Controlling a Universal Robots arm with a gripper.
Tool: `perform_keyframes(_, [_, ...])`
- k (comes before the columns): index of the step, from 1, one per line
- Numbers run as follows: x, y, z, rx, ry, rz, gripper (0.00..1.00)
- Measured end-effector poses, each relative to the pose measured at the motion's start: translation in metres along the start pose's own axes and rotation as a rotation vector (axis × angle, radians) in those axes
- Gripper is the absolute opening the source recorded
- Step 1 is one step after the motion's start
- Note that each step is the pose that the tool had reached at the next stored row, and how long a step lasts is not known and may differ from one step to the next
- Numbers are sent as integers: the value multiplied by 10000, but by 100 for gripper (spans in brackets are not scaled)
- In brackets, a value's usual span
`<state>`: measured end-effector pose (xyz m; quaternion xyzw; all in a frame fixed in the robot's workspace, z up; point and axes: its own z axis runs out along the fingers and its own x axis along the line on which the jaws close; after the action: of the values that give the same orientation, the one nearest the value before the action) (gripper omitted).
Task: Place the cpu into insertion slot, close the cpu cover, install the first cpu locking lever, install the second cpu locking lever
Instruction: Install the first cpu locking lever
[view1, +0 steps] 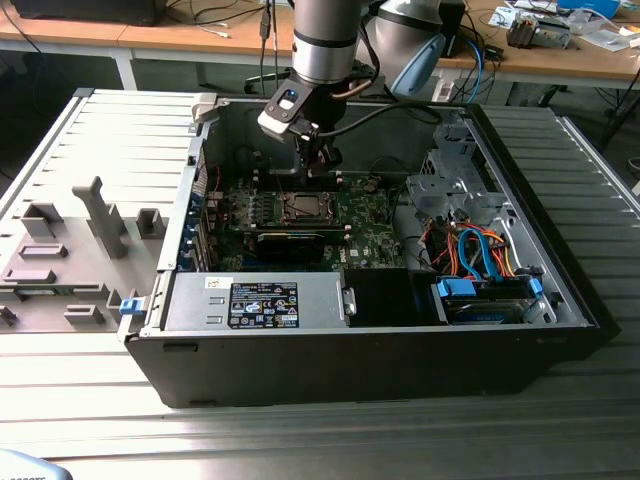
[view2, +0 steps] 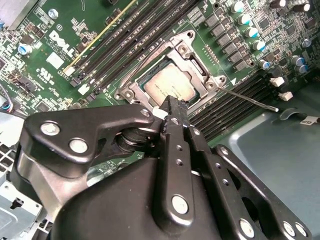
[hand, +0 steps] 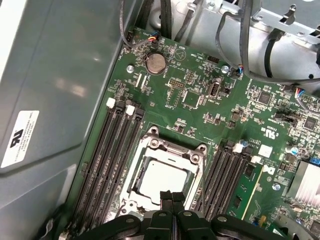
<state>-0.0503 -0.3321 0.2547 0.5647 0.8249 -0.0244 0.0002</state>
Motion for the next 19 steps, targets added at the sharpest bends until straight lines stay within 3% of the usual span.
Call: perform_keyframes(19, [0, 0, 0, -21, -29, -733, 11])
